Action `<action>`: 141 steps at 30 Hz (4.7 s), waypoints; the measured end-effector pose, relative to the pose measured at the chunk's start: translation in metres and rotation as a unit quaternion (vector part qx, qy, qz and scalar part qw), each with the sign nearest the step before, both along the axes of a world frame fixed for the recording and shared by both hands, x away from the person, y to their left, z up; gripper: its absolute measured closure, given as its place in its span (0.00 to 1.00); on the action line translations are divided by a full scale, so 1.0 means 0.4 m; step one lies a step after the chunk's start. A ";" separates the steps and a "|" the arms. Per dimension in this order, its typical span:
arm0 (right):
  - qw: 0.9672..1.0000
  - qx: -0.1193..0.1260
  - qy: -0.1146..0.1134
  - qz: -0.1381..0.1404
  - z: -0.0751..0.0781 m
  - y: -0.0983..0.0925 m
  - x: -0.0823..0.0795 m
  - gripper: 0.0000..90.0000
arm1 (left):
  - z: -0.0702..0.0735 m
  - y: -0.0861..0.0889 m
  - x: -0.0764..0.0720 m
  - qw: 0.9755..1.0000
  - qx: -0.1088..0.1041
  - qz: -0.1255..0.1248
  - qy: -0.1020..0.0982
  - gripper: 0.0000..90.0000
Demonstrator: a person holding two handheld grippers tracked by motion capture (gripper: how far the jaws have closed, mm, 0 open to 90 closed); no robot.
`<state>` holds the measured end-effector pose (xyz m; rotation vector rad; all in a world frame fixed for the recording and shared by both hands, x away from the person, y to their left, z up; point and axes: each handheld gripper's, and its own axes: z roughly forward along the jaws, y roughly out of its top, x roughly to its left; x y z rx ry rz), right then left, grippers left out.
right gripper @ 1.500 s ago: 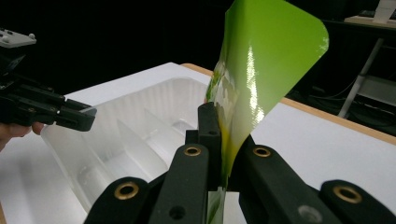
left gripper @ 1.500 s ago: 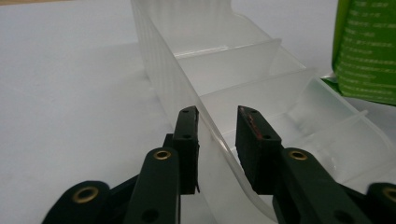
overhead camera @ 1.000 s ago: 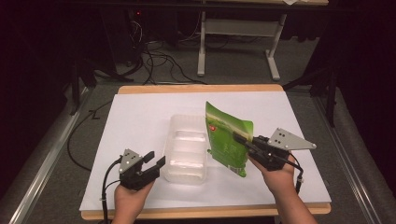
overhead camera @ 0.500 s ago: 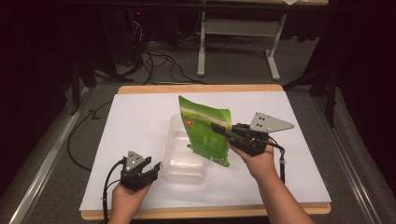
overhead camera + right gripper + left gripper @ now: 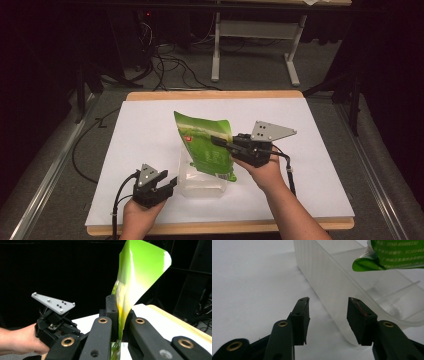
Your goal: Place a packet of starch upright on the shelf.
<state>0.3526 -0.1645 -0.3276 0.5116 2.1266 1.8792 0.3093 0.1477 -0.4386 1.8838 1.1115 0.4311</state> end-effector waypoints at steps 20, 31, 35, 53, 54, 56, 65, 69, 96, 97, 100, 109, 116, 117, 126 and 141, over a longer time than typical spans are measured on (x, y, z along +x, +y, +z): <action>0.999 -0.024 0.012 0.031 -0.034 0.073 0.034 1.00 | 0.002 0.052 0.019 0.999 -0.017 0.032 0.000 0.55; 0.999 -0.044 0.022 0.016 -0.055 0.073 0.075 1.00 | 0.002 0.053 0.018 0.999 -0.016 0.029 0.000 0.55; 0.999 -0.044 0.023 0.019 -0.063 0.074 0.073 1.00 | 0.002 0.052 0.018 1.000 -0.014 0.025 0.000 0.55; 0.999 -0.037 0.021 0.017 -0.092 0.096 0.053 1.00 | 0.000 0.045 0.017 1.000 -0.006 0.021 -0.001 0.55; 0.999 -0.032 0.019 0.017 -0.089 0.100 0.052 1.00 | 0.001 0.046 0.017 1.000 -0.006 0.021 -0.001 0.55; 1.000 -0.016 0.014 0.020 -0.086 0.104 0.048 1.00 | 0.002 0.047 0.016 1.000 -0.007 0.022 -0.002 0.56; 1.000 -0.014 0.024 -0.005 -0.130 0.059 0.028 0.99 | 0.002 0.046 0.016 1.000 -0.007 0.019 -0.002 0.56; 0.999 -0.023 0.026 -0.018 -0.135 0.039 0.017 0.94 | 0.002 0.042 0.015 1.000 -0.005 0.016 -0.002 0.56; 0.999 -0.032 0.025 -0.036 -0.153 0.022 -0.012 1.00 | 0.001 0.041 0.015 1.000 -0.005 0.014 -0.001 0.56; 0.999 -0.031 0.026 -0.036 -0.153 0.021 -0.013 1.00 | 0.000 0.041 0.016 1.000 -0.005 0.014 -0.001 0.56; 0.998 -0.033 0.027 -0.035 -0.156 0.018 -0.014 1.00 | 0.000 0.041 0.016 1.000 -0.005 0.013 -0.001 0.56; 0.998 -0.041 0.032 -0.035 -0.172 0.010 -0.020 1.00 | -0.001 0.039 0.016 1.000 -0.004 0.012 0.000 0.56; 0.998 -0.046 0.039 -0.037 -0.180 0.008 -0.023 1.00 | -0.001 0.039 0.016 1.000 -0.004 0.012 0.000 0.56; 0.997 -0.048 0.039 -0.037 -0.182 0.007 -0.023 1.00 | -0.001 0.039 0.016 1.000 -0.004 0.012 0.000 0.56; 0.993 -0.095 0.063 -0.039 -0.231 0.014 -0.030 1.00 | 0.000 0.038 0.016 1.000 -0.005 0.010 0.000 0.56; 0.995 -0.064 0.062 -0.049 -0.222 -0.005 -0.040 0.95 | 0.003 0.039 0.014 1.000 -0.007 0.006 -0.006 0.56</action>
